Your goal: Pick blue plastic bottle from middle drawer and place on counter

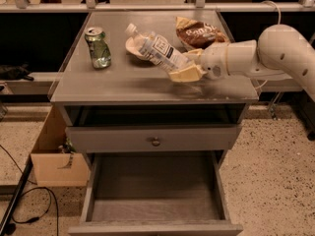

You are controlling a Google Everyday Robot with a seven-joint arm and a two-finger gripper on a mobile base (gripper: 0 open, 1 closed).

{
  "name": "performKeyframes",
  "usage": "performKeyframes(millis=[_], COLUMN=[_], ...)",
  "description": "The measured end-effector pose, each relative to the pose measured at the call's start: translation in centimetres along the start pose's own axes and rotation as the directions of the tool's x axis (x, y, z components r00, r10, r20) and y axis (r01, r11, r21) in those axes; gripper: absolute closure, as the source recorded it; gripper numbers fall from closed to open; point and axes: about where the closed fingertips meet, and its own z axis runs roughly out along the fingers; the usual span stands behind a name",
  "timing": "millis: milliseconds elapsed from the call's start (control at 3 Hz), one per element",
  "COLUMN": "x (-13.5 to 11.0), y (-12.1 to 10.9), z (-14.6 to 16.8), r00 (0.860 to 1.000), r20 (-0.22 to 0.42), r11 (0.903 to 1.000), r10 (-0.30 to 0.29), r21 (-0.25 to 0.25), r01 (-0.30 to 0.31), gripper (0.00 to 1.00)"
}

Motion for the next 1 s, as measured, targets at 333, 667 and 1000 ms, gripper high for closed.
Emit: performKeyframes(millis=[333, 667, 1000], x=[-0.3, -0.1, -0.1], y=[1.6, 2.9, 3.1], z=[2.6, 4.0, 4.1], r00=[1.000, 0.999, 0.999], r20=[-0.022, -0.040, -0.042], r11=[0.9986, 0.9968, 0.9966], r10=[-0.022, -0.034, -0.034], r21=[-0.048, -0.074, -0.077], r01=[0.021, 0.031, 0.031], gripper=[1.00, 1.00, 0.76])
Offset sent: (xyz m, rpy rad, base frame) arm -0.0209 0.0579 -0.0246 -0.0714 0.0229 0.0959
